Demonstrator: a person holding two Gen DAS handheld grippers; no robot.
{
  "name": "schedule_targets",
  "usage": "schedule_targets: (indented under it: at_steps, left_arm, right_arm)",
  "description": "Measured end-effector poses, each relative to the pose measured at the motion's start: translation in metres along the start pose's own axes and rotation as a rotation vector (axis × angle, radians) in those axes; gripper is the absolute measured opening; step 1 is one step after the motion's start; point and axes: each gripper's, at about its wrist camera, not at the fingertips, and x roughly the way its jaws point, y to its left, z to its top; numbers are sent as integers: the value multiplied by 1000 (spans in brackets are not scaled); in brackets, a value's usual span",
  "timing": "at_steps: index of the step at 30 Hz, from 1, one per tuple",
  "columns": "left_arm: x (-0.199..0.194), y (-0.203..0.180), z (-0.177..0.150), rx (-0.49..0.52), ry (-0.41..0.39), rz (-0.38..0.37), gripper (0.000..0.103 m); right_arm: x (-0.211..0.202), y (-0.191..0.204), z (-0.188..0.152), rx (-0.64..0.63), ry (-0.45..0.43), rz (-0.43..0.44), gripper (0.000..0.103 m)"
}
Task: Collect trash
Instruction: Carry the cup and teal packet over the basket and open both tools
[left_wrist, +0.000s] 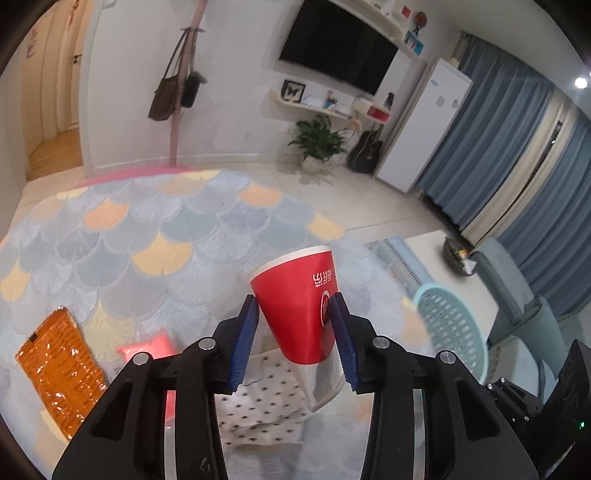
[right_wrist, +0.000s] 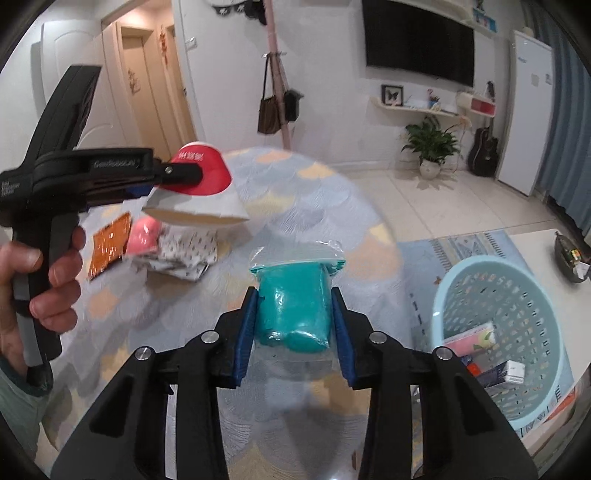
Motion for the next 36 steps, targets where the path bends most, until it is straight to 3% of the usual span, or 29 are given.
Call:
schedule_targets:
  at_steps: [8,14,16,25,30,36]
  left_arm:
    - [-22,-51,14,75,-80,-109,39]
    - [-16,-106,17,163,-91,-190,39]
    - [-6,-128,16,191,-78,-216,39]
    - [57,-205,3,280,29,-290,39]
    - [100,-227,-8,269,116,-313,39]
    - [130,-242,-19,283,168,-308,39]
  right_arm:
    - [-32,-37,13,100,-104,-158,35]
    - [-42,-90,15,254,-108,-213,35]
    - [-43,-112,12,332,-95,-192,35]
    - [-40,-183,-9,484,-62,-279,35]
    - [-26,-217,-25,552,-14,-306,35]
    - [-4,-241,-47,576,69,-369,35]
